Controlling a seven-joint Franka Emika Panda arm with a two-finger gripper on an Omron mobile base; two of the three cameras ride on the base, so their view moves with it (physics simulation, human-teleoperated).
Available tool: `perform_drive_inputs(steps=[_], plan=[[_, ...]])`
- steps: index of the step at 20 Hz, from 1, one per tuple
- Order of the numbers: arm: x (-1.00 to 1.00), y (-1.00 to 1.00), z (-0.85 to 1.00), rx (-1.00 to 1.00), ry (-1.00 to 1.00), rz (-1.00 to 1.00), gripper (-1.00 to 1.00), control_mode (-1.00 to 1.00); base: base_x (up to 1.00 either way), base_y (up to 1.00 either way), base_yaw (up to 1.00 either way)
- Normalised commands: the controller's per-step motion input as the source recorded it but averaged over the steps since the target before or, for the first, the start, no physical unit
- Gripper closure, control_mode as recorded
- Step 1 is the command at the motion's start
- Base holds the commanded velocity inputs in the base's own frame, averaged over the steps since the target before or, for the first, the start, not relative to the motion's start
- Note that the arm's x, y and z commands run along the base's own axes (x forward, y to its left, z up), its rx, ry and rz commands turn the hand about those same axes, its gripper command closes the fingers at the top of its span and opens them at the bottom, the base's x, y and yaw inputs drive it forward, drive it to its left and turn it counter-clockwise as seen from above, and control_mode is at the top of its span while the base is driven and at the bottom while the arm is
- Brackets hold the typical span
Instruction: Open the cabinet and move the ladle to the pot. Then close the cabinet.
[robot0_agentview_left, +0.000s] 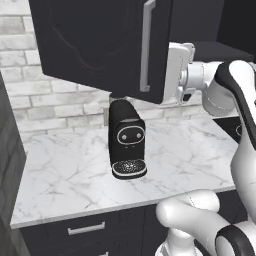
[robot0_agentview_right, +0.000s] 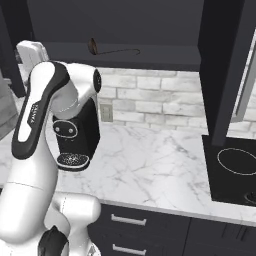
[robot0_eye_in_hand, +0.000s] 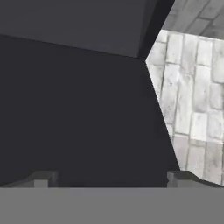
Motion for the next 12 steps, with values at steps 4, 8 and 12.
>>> perform_drive_inputs(steps=[4,8,12], plan=[[-0.69,0.90,0.00,0.00,-0.02,0.26,-1.00,-1.00,0.00,0.00,0.00],[-0.71,0.94,0.00,0.00,-0.03,0.24,-1.00,-1.00,0.00,0.00,0.00],[-0.46,0.97,0.00,0.00,-0.04,0.16,-1.00,-1.00,0.00,0.00,0.00]])
